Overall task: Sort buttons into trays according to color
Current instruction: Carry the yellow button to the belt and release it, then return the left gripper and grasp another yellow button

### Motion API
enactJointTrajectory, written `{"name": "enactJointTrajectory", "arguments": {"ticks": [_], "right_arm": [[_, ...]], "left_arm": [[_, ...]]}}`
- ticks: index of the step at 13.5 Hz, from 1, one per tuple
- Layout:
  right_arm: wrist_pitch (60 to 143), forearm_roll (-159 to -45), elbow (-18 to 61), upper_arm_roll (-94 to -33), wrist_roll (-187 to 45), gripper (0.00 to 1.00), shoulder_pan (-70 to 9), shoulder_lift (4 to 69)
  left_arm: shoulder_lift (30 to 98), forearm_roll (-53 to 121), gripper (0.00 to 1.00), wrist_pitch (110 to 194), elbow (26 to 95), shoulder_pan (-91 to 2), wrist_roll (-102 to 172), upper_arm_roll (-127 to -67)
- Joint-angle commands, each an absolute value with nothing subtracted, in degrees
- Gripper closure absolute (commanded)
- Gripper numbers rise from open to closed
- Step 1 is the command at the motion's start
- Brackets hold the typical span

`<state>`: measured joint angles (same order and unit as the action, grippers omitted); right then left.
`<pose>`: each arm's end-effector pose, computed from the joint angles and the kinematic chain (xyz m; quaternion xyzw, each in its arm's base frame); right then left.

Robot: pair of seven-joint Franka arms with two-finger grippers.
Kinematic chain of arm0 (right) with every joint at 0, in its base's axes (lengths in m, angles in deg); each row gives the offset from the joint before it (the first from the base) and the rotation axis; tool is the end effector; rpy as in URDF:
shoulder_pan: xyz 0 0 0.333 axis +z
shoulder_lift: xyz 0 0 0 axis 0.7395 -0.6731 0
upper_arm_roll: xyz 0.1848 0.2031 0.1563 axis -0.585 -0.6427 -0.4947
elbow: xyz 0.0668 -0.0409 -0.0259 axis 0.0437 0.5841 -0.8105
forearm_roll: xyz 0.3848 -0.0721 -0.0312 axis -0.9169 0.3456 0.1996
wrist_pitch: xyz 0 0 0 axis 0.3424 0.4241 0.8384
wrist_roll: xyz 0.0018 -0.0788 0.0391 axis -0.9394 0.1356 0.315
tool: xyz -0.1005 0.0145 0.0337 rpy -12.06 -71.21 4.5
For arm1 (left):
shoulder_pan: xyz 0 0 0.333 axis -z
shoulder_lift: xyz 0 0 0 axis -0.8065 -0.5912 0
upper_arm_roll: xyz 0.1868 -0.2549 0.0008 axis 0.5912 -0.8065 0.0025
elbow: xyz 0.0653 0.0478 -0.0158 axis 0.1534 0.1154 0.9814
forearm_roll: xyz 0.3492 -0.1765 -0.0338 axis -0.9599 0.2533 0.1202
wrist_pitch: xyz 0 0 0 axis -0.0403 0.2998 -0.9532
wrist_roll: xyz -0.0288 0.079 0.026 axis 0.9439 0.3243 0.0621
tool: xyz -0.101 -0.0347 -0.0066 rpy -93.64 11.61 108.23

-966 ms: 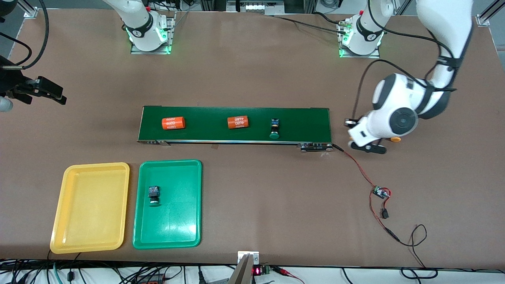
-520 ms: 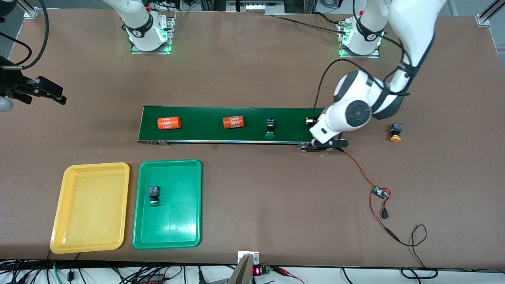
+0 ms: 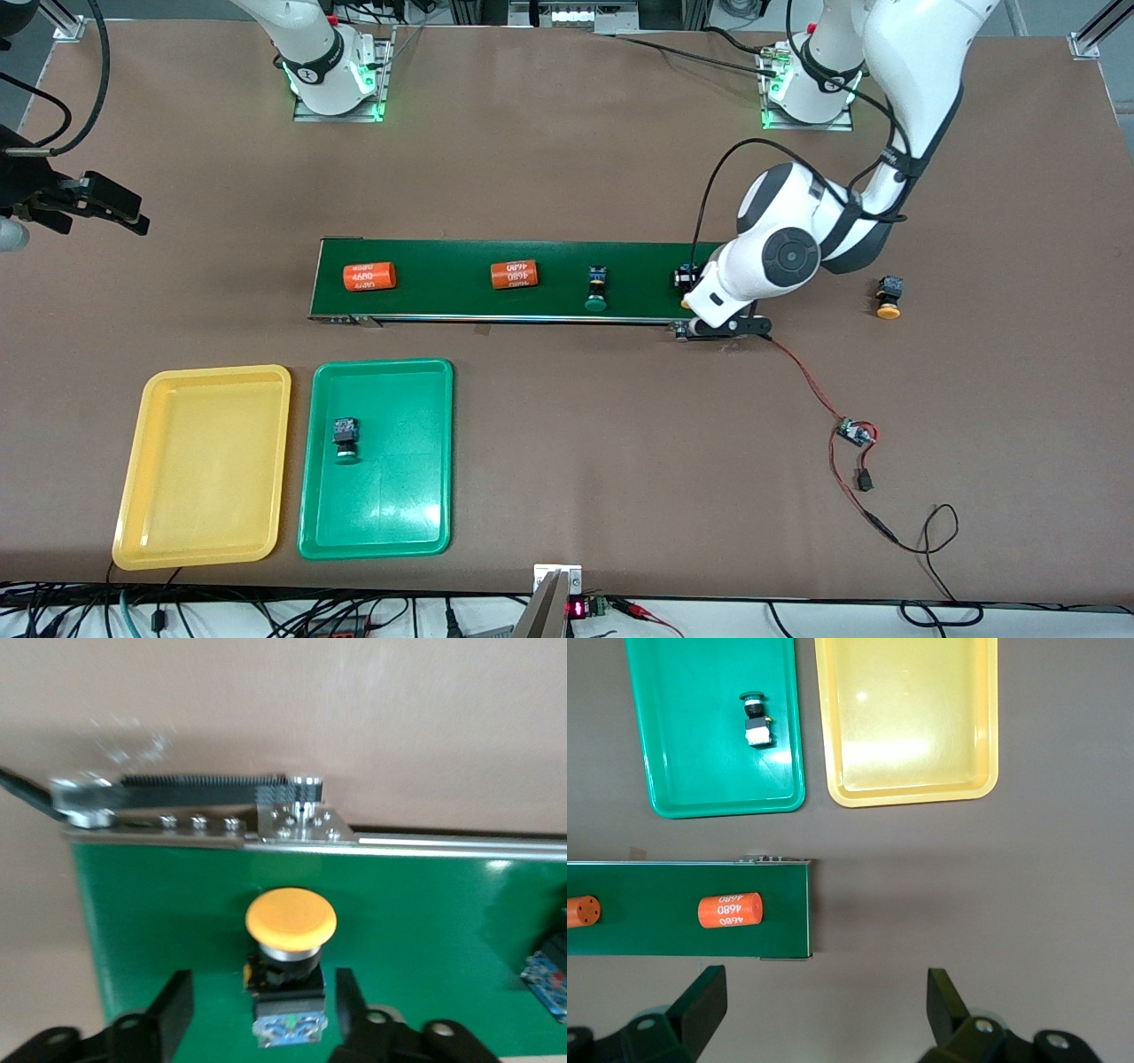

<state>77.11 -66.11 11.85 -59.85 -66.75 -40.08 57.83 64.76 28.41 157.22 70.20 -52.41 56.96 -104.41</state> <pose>0.5687 -0.0103 0.6065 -0.9999 0.0067 0.0083 0.0032 0.5431 -0.2650 0.2728 0.9881 0.0391 -0.1358 0.0615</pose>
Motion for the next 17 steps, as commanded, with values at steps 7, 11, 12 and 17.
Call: {"name": "enactJointTrajectory", "arguments": {"ticks": [7, 11, 12, 17], "right_arm": [[77.06, -64.93, 13.59, -59.88, -66.56, 0.0, -40.05, 58.77], [77.93, -65.02, 14.9, -59.79, -66.47, 0.0, -40.22, 59.64], [79.07, -65.02, 17.17, -59.79, -66.47, 0.0, -40.22, 61.12], [83.3, -64.67, 21.94, -59.79, -66.91, 0.0, -40.22, 64.39]], "left_arm": [[68.33, 26.14, 0.0, 146.36, 64.81, -52.53, 41.06, -86.35], [67.09, 17.18, 0.0, 146.45, 66.56, -52.27, 30.39, -77.37], [67.01, 17.0, 0.0, 146.8, 68.83, -52.7, 28.03, -76.31], [65.95, 17.08, 0.0, 160.21, 78.4, -53.41, 12.37, -69.62]]}}
